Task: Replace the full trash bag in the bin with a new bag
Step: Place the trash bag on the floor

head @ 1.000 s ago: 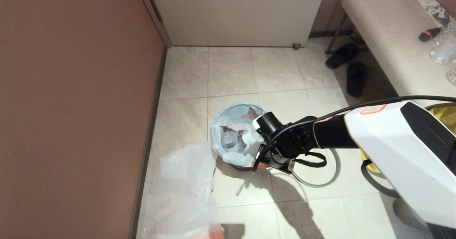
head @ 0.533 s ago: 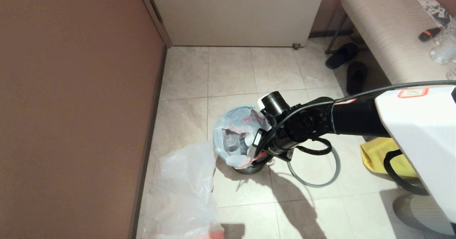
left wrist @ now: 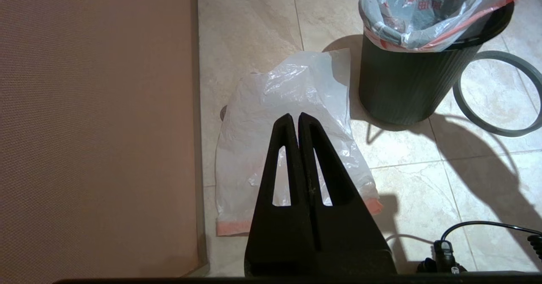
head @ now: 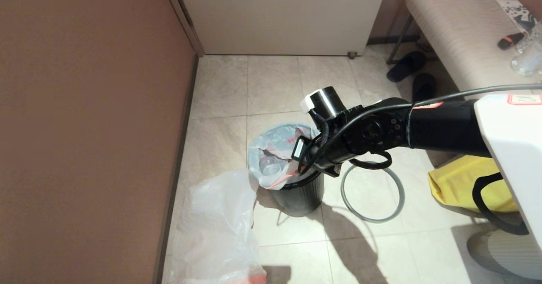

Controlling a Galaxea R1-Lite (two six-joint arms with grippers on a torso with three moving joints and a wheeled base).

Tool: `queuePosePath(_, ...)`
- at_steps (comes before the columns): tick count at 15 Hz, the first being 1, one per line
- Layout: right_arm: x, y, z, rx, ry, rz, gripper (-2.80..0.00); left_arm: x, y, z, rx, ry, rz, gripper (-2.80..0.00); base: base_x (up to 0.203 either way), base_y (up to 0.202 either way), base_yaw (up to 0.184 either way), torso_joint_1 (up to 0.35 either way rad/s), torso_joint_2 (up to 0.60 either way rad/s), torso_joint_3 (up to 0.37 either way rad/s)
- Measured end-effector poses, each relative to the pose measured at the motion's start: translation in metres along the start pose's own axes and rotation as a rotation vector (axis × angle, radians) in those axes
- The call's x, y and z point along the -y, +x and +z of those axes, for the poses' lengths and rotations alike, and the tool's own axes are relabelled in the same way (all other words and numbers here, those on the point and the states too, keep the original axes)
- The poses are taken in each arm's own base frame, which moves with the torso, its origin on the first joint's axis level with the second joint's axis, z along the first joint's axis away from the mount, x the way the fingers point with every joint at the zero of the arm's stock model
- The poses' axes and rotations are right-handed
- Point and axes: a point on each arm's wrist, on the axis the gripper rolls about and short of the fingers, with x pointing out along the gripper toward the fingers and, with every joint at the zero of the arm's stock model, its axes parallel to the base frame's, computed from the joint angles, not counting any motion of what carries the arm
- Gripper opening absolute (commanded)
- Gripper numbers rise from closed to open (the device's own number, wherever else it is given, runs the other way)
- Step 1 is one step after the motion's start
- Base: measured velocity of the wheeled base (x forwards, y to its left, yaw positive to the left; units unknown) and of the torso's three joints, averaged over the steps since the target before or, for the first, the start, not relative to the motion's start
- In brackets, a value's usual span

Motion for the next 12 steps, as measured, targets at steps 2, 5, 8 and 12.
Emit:
queuePosePath(2, 0.008, 0.001, -0.002, -0.021, 0.005, -0.035, -2.8, 0.0, 0.0, 0.0, 0.0, 0.0, 0.0, -2.8, 0.0, 0.0, 0.0, 0.0, 0.0, 0.0)
queuePosePath(5, 0.032, 0.009, -0.001, -0.035, 0.027, -0.126, -2.8, 0.0, 0.0, 0.0, 0.0, 0.0, 0.001, -2.8, 0.0, 0.0, 0.0, 0.0, 0.0, 0.0)
queuePosePath(8, 0.065, 0.016, 0.004, -0.065, 0.087, -0.21, -2.8, 0.0, 0.0, 0.0, 0.0, 0.0, 0.0, -2.8, 0.0, 0.0, 0.0, 0.0, 0.0, 0.0)
queuePosePath(12, 0.086, 0.027, 0.007, -0.133, 0.149, -0.222, -2.8, 0.0, 0.0, 0.0, 0.0, 0.0, 0.0, -2.8, 0.0, 0.0, 0.0, 0.0, 0.0, 0.0)
